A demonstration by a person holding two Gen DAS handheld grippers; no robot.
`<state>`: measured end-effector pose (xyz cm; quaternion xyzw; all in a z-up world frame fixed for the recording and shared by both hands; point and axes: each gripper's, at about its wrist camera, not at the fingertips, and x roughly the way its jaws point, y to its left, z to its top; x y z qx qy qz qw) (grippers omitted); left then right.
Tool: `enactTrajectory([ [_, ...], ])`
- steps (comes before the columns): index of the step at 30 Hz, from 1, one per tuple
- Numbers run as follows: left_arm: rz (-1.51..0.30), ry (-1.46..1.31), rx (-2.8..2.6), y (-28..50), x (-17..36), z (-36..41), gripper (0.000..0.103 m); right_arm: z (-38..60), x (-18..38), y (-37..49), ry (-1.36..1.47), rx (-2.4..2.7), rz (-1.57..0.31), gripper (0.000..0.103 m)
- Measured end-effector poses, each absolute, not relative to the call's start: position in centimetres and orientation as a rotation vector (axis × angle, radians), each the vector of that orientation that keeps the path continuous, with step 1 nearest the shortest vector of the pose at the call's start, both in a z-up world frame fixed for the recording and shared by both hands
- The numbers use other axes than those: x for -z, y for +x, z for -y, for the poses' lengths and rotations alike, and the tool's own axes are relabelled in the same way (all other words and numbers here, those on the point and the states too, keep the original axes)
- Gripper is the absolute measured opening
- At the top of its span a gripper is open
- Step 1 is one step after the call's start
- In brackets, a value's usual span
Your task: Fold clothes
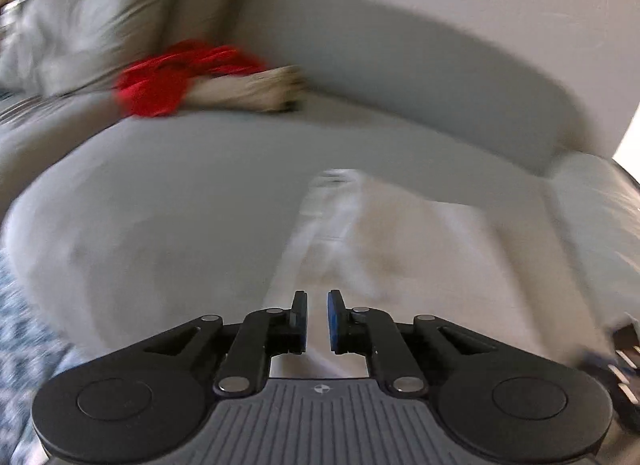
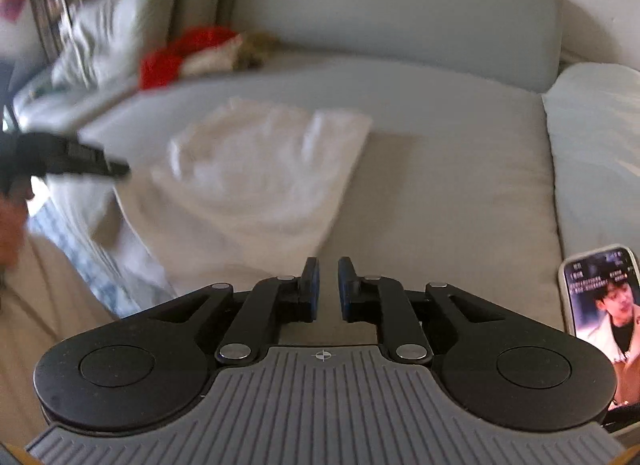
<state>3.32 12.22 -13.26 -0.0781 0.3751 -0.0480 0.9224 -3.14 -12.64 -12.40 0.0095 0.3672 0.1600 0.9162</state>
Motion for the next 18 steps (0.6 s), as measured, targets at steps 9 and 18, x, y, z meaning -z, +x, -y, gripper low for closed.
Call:
enactTrajectory([
  [9, -0.937, -0.103, 0.219, 3.2, 13.6, -11.8, 0.015, 9.5, 13.7, -1.2, 0.034, -0.477, -0.917, 0.018],
  [18, -0.871, -0.039, 0.124, 14.5, 12.3, -8.9, 0.021, 11.8, 12.2, 8.0, 0.153, -0.307, -0.796, 0.026],
])
